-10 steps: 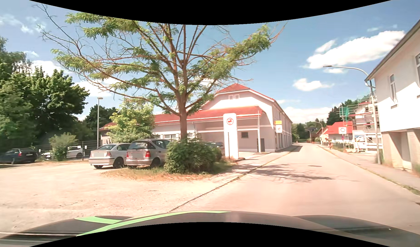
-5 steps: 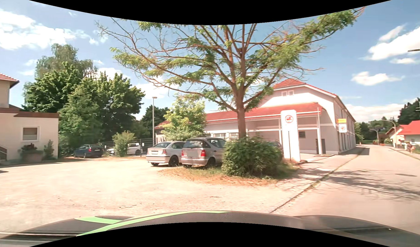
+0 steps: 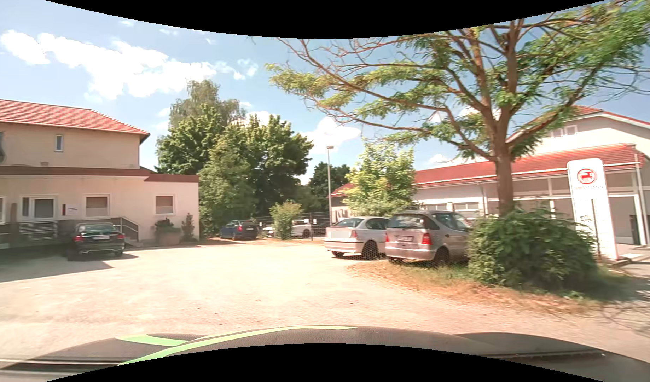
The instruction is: Follow the waypoints while adhering to traffic rules and regulations
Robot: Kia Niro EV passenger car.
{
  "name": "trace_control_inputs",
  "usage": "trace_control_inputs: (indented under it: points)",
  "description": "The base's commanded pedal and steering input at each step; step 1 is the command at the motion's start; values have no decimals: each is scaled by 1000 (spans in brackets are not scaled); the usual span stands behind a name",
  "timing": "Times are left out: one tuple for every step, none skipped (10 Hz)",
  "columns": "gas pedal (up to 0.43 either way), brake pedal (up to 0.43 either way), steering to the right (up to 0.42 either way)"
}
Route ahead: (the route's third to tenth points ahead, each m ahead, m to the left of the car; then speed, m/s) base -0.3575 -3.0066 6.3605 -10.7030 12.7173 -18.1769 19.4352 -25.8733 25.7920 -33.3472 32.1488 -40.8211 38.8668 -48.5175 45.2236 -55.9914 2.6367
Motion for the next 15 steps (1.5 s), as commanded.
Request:
trace_control_inputs:
  points:
    - [98, 0, -844]
    - [98, 0, -830]
    - [87, 0, -802]
    - [79, 0, -764]
    - [79, 0, -732]
    - [67, 0, -679]
    - [47, 0, -617]
    - [8, 0, -551]
    - [0, 0, -499]
    - [0, 0, -426]
    - [0, 0, -342]
    - [0, 0, -268]
    - [0, 0, -218]
    - [0, 0, -166]
    - [0, 0, -122]
